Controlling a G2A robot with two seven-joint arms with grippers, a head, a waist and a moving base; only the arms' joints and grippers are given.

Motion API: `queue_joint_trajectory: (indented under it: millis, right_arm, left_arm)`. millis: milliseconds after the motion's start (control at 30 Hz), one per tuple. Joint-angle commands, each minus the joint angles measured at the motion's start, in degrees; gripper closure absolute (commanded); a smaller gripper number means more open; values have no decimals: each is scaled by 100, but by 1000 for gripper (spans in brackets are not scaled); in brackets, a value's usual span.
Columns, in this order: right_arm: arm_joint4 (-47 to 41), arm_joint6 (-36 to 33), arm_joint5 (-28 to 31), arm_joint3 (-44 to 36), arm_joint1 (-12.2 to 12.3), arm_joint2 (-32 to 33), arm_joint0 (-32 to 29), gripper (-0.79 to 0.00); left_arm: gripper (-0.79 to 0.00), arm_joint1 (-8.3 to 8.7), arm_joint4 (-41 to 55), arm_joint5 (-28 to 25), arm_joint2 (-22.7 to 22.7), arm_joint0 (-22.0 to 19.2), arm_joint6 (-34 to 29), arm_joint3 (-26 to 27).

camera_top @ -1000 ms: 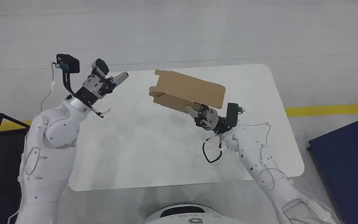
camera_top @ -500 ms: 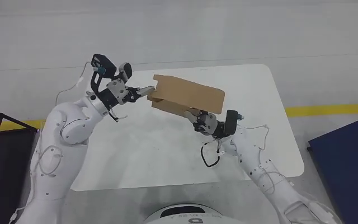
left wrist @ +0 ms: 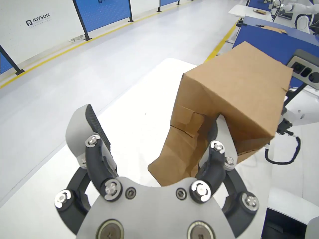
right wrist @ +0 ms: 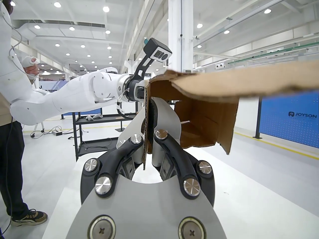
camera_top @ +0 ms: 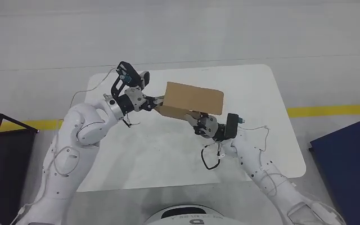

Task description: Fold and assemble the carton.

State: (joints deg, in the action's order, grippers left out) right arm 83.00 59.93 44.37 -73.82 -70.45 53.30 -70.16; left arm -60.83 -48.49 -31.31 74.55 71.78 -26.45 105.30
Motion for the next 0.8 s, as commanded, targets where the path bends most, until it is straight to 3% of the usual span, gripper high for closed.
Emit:
queue_joint_trajectory:
  millis: [0, 433, 767]
  right_arm:
    - [0, 50, -52, -28, 9, -35, 12, 0]
    - [-27, 198, -199, -374, 179, -86, -100, 0]
    - [-150, 197, -198, -454, 264, -159, -44, 0]
  left_arm:
    - [-785, 3, 12, 37, 34, -16, 24, -12]
    - [-785, 65, -26, 153, 579, 66, 325, -155]
    - [-785, 119, 647, -425, 809, 177, 254, -221]
